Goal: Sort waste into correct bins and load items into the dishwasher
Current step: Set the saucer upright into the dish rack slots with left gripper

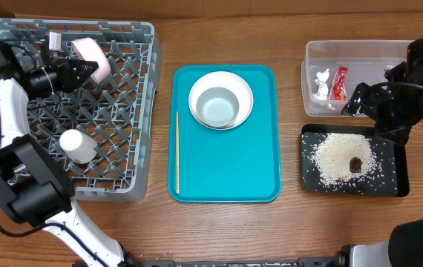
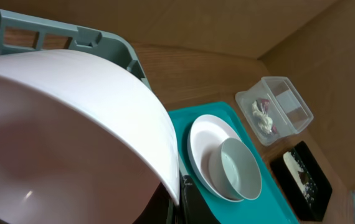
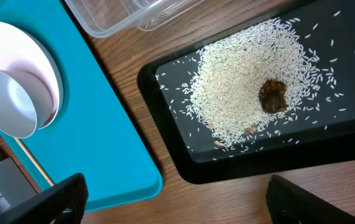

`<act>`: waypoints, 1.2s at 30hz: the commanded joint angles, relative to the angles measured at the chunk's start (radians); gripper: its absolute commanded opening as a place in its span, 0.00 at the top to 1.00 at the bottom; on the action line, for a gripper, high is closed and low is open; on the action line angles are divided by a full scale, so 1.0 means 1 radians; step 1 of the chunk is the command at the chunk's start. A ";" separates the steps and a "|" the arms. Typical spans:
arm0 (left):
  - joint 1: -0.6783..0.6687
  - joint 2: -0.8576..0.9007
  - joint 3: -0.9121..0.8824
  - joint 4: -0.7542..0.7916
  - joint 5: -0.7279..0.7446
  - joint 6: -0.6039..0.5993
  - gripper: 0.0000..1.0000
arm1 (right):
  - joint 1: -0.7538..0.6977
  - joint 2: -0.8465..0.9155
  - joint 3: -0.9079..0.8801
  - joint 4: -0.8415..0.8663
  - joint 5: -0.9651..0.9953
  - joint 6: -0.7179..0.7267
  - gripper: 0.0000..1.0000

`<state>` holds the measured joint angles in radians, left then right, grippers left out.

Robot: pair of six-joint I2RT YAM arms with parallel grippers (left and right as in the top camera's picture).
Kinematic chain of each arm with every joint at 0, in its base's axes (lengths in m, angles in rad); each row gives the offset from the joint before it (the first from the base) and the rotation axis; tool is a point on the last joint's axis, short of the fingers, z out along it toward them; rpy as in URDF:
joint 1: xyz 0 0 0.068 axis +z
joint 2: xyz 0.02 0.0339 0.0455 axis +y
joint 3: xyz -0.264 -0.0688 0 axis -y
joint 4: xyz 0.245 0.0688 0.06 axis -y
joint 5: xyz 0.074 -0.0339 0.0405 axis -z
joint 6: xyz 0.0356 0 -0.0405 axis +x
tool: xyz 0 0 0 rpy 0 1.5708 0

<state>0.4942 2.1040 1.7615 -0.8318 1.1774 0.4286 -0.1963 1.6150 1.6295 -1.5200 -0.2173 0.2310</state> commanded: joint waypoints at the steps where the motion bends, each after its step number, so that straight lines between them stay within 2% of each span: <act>1: -0.012 0.035 0.009 0.029 0.055 -0.008 0.96 | -0.001 -0.010 0.008 -0.001 0.007 -0.003 0.07; 12: 0.025 0.043 0.009 -0.014 0.027 -0.018 0.95 | -0.001 -0.010 0.008 -0.001 0.007 -0.003 0.08; 15: 0.046 0.043 0.009 -0.071 -0.025 -0.017 0.81 | -0.001 -0.010 0.008 -0.001 0.007 -0.003 0.08; 18: 0.062 0.043 0.009 -0.139 -0.091 -0.017 0.78 | -0.001 -0.010 0.008 0.000 0.007 -0.003 0.08; 23: 0.079 0.043 0.009 -0.234 -0.113 -0.018 0.71 | -0.001 -0.010 0.008 0.000 0.007 -0.003 0.08; 28: 0.095 0.041 0.009 -0.325 -0.145 -0.017 0.53 | -0.001 -0.010 0.008 0.000 0.007 -0.003 0.08; 31: 0.104 0.033 0.010 -0.363 -0.202 -0.018 0.51 | -0.001 -0.010 0.008 -0.001 0.008 -0.004 0.08; 36: 0.123 -0.012 0.010 -0.397 -0.267 -0.060 0.41 | -0.002 -0.010 0.008 -0.003 0.007 -0.004 0.08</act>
<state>0.5972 2.1391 1.7615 -1.2198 0.9630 0.3950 -0.1963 1.6150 1.6295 -1.5219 -0.2176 0.2310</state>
